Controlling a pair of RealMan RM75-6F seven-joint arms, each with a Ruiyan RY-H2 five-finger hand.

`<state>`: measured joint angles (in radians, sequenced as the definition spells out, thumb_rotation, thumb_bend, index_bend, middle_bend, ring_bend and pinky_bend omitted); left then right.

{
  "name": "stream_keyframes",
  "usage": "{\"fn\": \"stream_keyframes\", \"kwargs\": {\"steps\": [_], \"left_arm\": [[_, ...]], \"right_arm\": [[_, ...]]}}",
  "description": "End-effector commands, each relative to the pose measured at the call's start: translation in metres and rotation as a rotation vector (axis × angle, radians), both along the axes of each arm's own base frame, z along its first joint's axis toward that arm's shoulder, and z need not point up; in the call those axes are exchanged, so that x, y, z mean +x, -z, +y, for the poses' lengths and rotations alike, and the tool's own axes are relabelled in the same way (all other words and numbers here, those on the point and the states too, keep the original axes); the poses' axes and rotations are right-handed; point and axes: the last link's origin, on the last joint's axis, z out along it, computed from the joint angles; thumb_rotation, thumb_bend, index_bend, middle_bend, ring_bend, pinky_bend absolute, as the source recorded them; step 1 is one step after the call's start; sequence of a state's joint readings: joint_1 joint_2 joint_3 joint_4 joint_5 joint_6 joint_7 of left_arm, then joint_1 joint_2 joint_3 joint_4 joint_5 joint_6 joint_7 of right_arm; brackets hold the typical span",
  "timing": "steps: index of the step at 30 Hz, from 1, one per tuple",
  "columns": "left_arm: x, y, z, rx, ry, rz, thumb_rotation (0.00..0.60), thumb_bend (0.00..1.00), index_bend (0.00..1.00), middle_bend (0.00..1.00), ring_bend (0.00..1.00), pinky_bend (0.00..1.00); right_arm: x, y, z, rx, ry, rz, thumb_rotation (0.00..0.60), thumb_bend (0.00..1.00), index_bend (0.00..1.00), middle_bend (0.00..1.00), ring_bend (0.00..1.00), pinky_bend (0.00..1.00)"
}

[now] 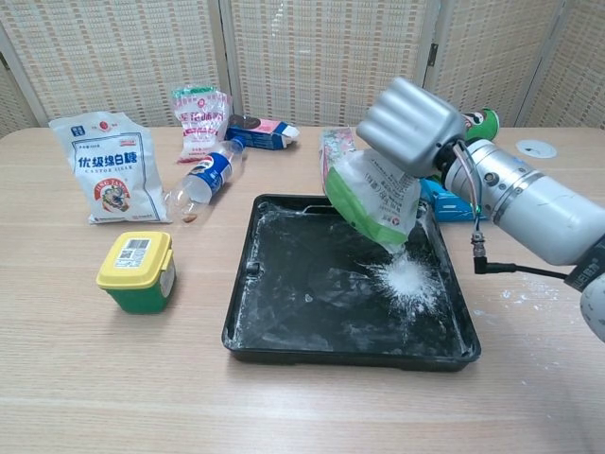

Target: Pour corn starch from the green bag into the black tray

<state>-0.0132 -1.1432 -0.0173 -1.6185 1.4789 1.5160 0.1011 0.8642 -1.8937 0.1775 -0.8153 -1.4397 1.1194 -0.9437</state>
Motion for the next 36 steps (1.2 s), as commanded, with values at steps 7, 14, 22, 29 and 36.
{"fn": "stream_keyframes", "kwargs": {"steps": [7, 14, 22, 29, 36], "left_arm": [[-0.001, 0.0, -0.001, -0.004, -0.007, 0.003, 0.6, 0.35, 0.12, 0.17, 0.2, 0.0], [0.001, 0.001, 0.002, -0.01, -0.001, 0.002, 0.6, 0.35, 0.12, 0.17, 0.2, 0.0], [0.004, 0.002, 0.003, -0.012, 0.007, 0.003, 0.6, 0.35, 0.12, 0.17, 0.2, 0.0], [0.007, 0.002, 0.004, -0.014, 0.013, 0.003, 0.6, 0.35, 0.12, 0.17, 0.2, 0.0], [0.01, 0.004, 0.005, -0.019, 0.022, 0.0, 0.6, 0.35, 0.12, 0.17, 0.2, 0.0]], "right_arm": [[-0.006, -0.003, -0.006, 0.194, 0.331, -0.257, 0.6, 0.16, 0.73, 0.56, 0.66, 0.56], [-0.006, -0.023, -0.006, 0.322, 0.508, -0.462, 0.6, 0.16, 0.73, 0.56, 0.65, 0.56], [-0.011, -0.048, -0.01, 0.399, 0.658, -0.675, 0.6, 0.16, 0.72, 0.56, 0.66, 0.56], [-0.019, -0.068, -0.01, 0.474, 0.782, -0.844, 0.6, 0.16, 0.72, 0.56, 0.65, 0.56], [-0.034, -0.075, -0.004, 0.569, 0.929, -1.02, 0.6, 0.16, 0.72, 0.56, 0.65, 0.56]]}}
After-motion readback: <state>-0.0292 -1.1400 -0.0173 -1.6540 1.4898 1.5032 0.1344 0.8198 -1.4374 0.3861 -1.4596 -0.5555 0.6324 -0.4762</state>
